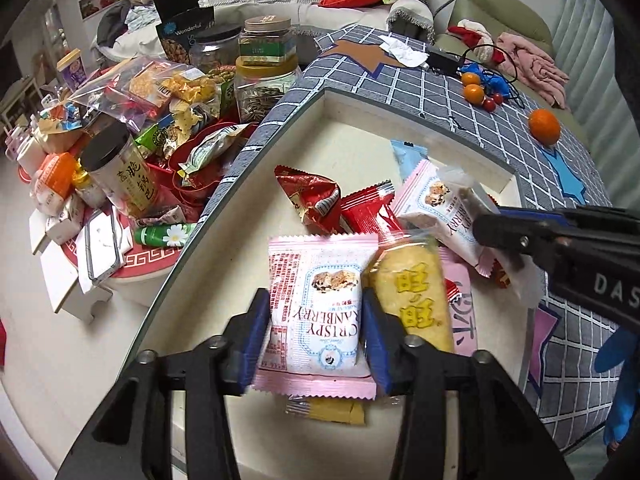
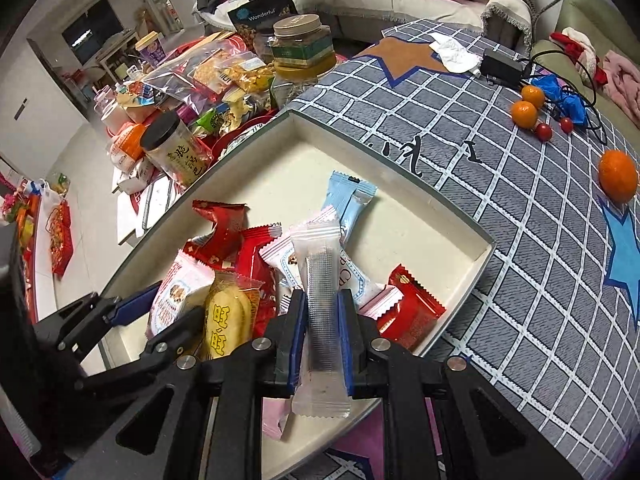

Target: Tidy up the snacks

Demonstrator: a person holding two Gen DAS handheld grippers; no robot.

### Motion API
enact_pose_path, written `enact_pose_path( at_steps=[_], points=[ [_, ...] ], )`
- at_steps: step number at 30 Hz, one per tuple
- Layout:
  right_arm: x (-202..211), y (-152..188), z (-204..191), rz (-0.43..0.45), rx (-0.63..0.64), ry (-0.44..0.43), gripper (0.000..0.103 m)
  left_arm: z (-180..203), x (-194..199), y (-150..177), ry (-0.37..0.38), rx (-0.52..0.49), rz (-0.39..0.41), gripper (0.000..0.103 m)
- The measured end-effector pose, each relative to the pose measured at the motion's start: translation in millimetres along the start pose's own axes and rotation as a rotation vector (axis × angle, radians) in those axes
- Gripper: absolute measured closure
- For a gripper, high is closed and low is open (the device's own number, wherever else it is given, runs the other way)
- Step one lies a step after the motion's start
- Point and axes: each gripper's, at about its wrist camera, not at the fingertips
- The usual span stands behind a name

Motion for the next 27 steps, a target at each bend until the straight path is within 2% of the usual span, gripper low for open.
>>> enact_pose_path(
  at_steps=[1,2,3,4,5,6,10,15,21,27],
  points=[
    [-0.6,1.2,0.1,-0.009,0.001,0.0,0.085,0.0,-0.8,-0.4,-0.004,0.0,-0.002,0.028],
    [-1.9,2.5,0.2,-0.023,-0.005,-0.005,0.083,0.4,-0.5,0.7,-0.014,0.004,-0.001,0.023],
    [-2.0,4.0,0.8,-0.03,-0.012,-0.007,0.07,0.4,0.6,1.8,-0.025,0.006,0.005,0.022],
    [-1.2,5.3,1.5,-0.033,-0.016,-0.001,0.041,0.8,1.2,3.6,-0.034,0.005,0.005,0.021],
    [1.2,7.2,1.8,-0.03,-0.019,0.011,0.025,0.9,0.8,3.9,-0.031,0.002,-0.002,0.02],
    [4.3,8.5,2.1,-0.02,-0.019,0.016,0.003,1.9,0.4,5.3,-0.021,-0.004,-0.013,0.017],
    [17.6,10.8,3.7,-0.006,-0.018,0.01,0.001,9.3,3.9,10.4,-0.092,-0.044,-0.012,0.012],
    [31.6,18.4,5.4,0.011,-0.017,0.023,0.001,15.5,23.5,17.6,-0.043,-0.07,0.041,0.012],
    [40.6,32.6,1.0,0.007,0.005,0.027,0.001,24.6,30.0,25.7,-0.051,-0.083,-0.028,0.011],
    [41.3,42.6,-2.1,-0.005,0.022,0.035,0.001,32.9,39.0,32.8,-0.07,-0.091,-0.024,0.011]
  ],
)
Point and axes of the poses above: each gripper's, at about its wrist camera, not at the fingertips, and x roughly against the way its jaws point, z to its right, y to its underside, and after that the axes turned 2 degrees about y, right-handed
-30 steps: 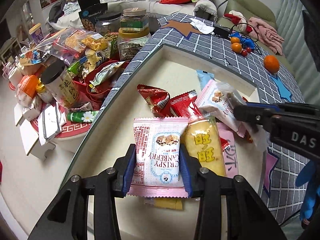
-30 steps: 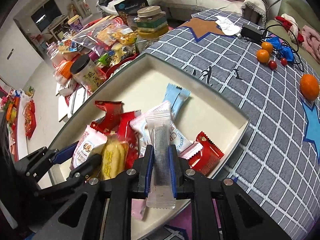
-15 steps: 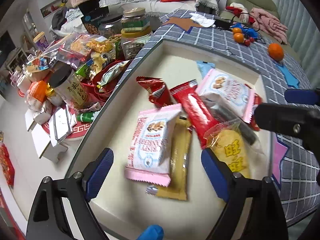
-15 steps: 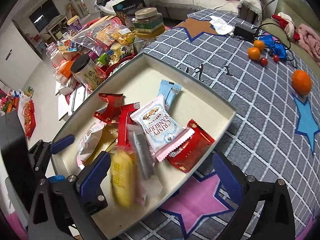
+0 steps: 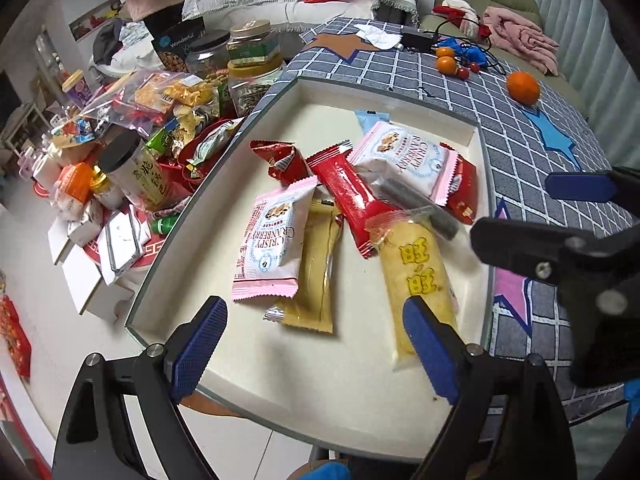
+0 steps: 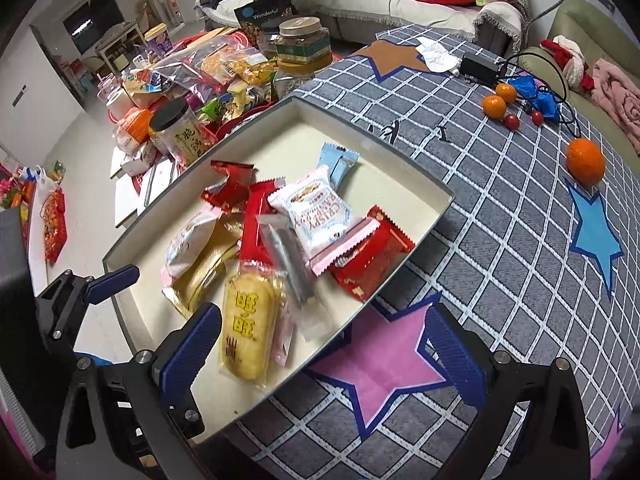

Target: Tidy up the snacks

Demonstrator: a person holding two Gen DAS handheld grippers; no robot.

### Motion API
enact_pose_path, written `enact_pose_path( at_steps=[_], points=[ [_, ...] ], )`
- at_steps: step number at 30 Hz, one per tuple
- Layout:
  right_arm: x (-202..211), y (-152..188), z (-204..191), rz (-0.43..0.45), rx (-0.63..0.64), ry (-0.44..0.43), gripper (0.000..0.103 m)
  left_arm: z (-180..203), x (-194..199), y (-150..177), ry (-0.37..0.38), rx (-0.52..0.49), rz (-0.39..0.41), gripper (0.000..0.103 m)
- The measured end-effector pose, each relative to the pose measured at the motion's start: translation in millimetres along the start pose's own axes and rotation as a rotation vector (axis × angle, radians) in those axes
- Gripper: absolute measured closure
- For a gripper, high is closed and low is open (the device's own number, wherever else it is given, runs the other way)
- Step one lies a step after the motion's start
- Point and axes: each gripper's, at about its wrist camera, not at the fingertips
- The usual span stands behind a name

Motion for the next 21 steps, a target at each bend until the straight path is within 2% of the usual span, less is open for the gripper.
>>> enact_pose_path(
  at_steps=[13,21],
  points=[
    [3.8,6.3,3.1,-0.004,-0.004,0.004,0.001,7.7,7.2,0.8,-0.042,-0.023,0.019,0.011],
    [3.9,7.0,1.3,-0.005,0.005,0.003,0.001,8.5,6.9,2.1,-0.036,-0.027,0.012,0.011]
  ],
)
Point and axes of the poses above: each gripper's, at about its wrist camera, not at the fingertips, and x roughly against the way its jaws point, z to its right, y to its underside, and after that the axes turned 2 degrees about y, right-handed
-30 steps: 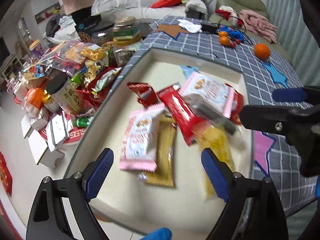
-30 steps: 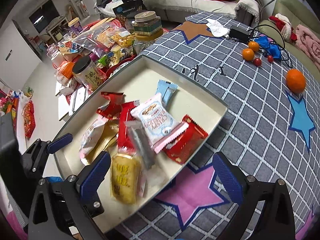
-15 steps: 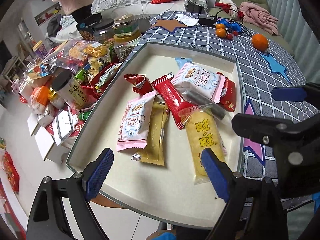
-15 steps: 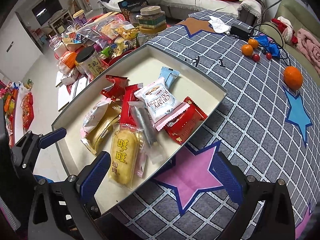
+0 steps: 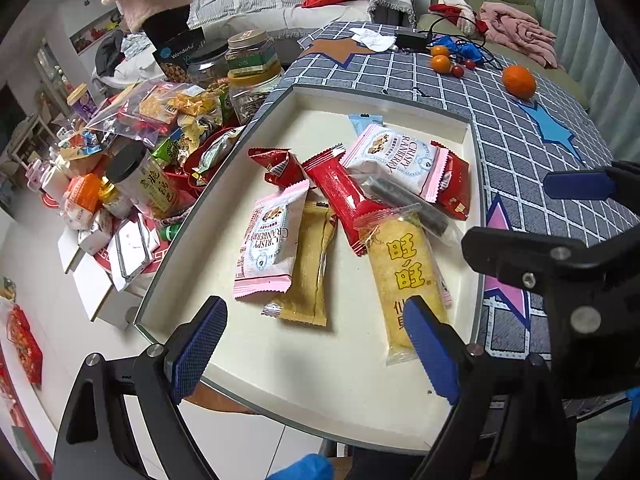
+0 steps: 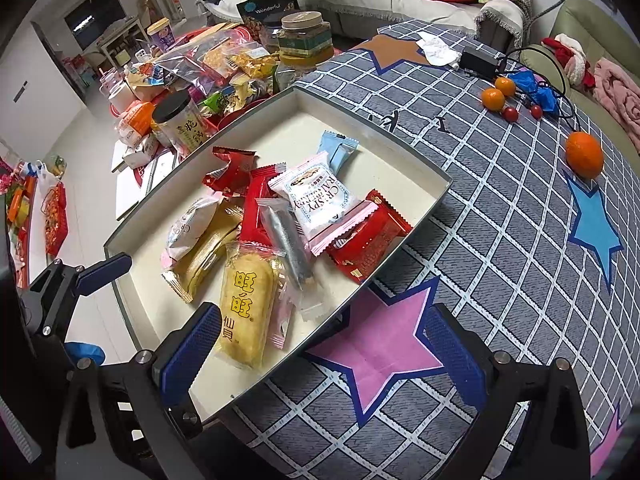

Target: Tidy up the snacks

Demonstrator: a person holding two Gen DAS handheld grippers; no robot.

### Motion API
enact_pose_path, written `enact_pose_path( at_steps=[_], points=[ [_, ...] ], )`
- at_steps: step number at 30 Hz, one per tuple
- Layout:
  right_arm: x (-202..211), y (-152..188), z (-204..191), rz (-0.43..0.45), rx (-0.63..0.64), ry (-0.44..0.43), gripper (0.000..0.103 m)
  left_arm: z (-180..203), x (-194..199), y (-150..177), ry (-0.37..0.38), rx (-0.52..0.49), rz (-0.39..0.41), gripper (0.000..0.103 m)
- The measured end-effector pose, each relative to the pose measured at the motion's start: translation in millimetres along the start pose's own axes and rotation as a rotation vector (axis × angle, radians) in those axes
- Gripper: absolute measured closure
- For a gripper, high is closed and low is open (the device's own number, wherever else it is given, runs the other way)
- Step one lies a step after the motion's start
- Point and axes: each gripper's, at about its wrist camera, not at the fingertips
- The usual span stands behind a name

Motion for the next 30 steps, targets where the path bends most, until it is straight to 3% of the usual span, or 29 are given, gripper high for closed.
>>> enact_pose_path(
  at_steps=[30],
  points=[
    [-10.0,-0.2,-17.5,-0.027,0.075,0.062,0.001,-3.8,-6.3,5.9,0.01,0.015,-0.03,0.011]
  ],
)
Point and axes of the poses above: each gripper's, at about its wrist camera, not at the fingertips, and x roughly against the way its jaws point, z to its right, y to its underside, and after that the axes turned 2 degrees about y, right-handed
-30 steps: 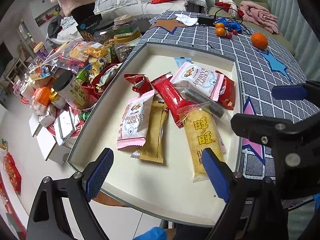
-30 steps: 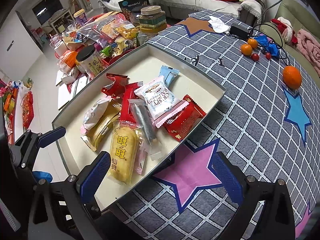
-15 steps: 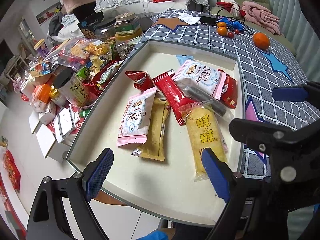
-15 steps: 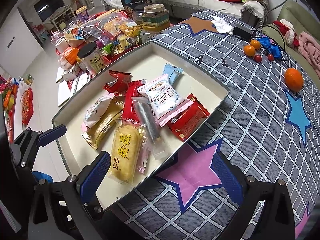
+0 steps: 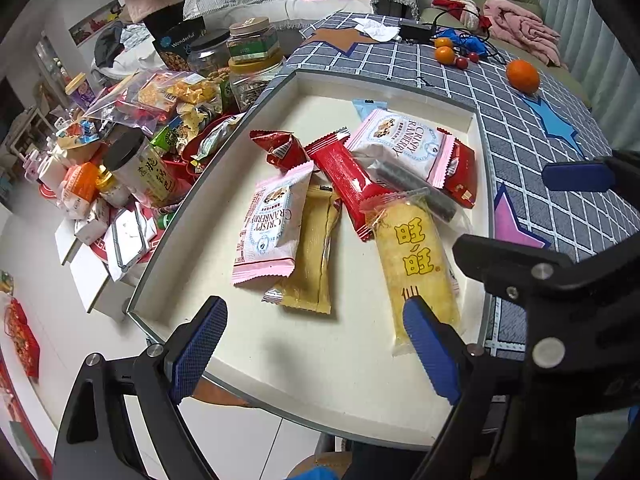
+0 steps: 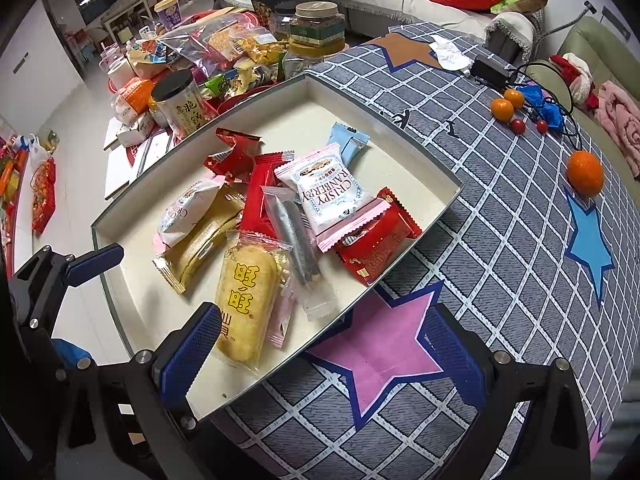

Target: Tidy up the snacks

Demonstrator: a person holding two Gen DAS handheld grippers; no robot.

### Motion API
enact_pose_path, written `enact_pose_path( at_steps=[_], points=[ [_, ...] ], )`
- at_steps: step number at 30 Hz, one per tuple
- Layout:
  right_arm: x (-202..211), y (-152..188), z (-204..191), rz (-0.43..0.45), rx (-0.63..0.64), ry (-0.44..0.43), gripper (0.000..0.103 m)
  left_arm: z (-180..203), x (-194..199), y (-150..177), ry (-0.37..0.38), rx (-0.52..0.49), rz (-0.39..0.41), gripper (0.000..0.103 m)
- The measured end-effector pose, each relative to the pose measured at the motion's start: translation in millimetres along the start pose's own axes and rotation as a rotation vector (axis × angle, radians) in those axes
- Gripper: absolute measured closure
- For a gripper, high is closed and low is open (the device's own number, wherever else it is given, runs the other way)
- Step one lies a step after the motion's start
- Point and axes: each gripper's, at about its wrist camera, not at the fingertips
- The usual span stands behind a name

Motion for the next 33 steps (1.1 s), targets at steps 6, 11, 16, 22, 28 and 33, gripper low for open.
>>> enact_pose_path(
  at_steps=[6,11,16,22,28,33],
  points=[
    [-1.7,0.2,-1.6,-0.004,0.006,0.005,0.001,0.5,-0.2,0.4,0.001,0.0,0.0,0.011],
    [-2.2,0.2,-2.3,-0.004,0.008,0.005,0.001,3.0,-0.7,0.6,0.0,-0.003,-0.003,0.011],
    [-3.3,0.1,-4.8,-0.007,0.014,0.007,0.001,4.0,-1.1,0.9,0.001,-0.001,-0.002,0.011],
    [-3.9,-0.5,-8.0,-0.008,0.024,0.012,0.001,3.2,-0.9,0.7,0.001,-0.002,-0.003,0.011],
    [-4.4,-0.6,-8.7,-0.009,0.026,0.012,0.001,3.2,-1.6,1.3,0.004,-0.002,-0.005,0.011],
    [-4.6,-0.8,-9.1,-0.008,0.025,0.012,0.001,3.1,-2.4,1.6,0.003,0.0,-0.005,0.011]
  ],
)
Point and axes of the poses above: each gripper's, at about its wrist camera, not at the fingertips, and x roughly against the way its jaws point, z to its right, y to its underside, and after that the axes turned 2 degrees about y, right-handed
